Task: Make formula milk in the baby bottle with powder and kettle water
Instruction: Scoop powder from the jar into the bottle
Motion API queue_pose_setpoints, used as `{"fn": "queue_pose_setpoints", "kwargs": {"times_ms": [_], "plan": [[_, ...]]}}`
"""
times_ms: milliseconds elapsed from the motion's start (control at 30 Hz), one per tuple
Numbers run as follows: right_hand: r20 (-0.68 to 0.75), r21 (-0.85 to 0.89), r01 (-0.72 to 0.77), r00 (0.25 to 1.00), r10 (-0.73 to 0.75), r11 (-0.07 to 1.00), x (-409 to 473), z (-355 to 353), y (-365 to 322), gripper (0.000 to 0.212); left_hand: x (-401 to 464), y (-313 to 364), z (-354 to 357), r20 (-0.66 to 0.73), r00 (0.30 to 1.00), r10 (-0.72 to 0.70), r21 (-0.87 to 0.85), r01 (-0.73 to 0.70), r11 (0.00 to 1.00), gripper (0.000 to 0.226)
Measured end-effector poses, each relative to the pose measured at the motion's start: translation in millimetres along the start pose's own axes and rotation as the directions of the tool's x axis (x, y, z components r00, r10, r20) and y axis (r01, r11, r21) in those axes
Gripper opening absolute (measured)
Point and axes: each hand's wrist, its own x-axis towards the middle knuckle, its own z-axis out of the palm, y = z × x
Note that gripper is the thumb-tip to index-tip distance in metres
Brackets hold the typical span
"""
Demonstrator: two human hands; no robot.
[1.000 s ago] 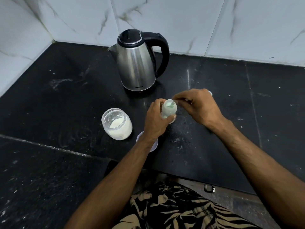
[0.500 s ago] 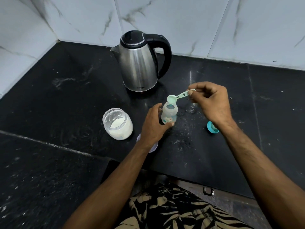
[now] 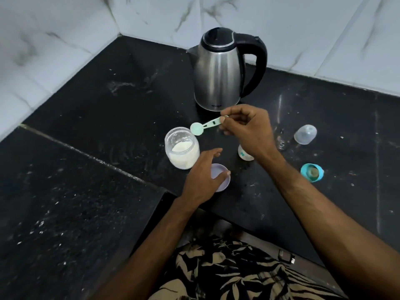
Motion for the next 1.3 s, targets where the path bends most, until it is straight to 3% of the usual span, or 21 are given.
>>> {"fn": "queue_pose_setpoints", "kwargs": {"times_ms": [233,367,533,633,800,1033,1300], "plan": [[0.133,-0.331,0.135,0.986,-0.096,0.934,11,48,3,0.009,-3,-7,-7,-0.035,0.999,-0.033,0.058,0.035,0.998,0.055],[0.24,-0.448,0.15,0.97,-0.043,0.881,9,61,7,0.009,-6,-5,-6,0.024,0.993,-0.113,0.07,0.111,0.991,0.067],[0.325,-0.516,0.19,0.946,-0.014,0.835,6,72,9,0.009,0,-9,0,0.156,0.958,-0.242,0.193,0.211,0.958,0.065],[0.367,-0.541,0.209,0.93,0.005,0.815,4,76,11,0.012,1,-10,0,0.115,0.973,-0.202,0.146,0.184,0.972,0.054],[0.359,-0.544,0.247,0.932,-0.044,0.802,5,74,12,0.012,6,-11,5,0.175,0.952,-0.25,0.17,0.221,0.96,0.054],[0.245,-0.44,0.197,0.965,-0.094,0.876,7,52,2,0.008,5,-14,6,-0.017,0.996,-0.09,0.061,0.091,0.994,0.052],[0.067,-0.214,0.022,0.998,-0.008,0.977,18,2,-2,0.015,24,5,9,-0.043,0.998,-0.05,-0.141,0.043,0.989,0.061]]}}
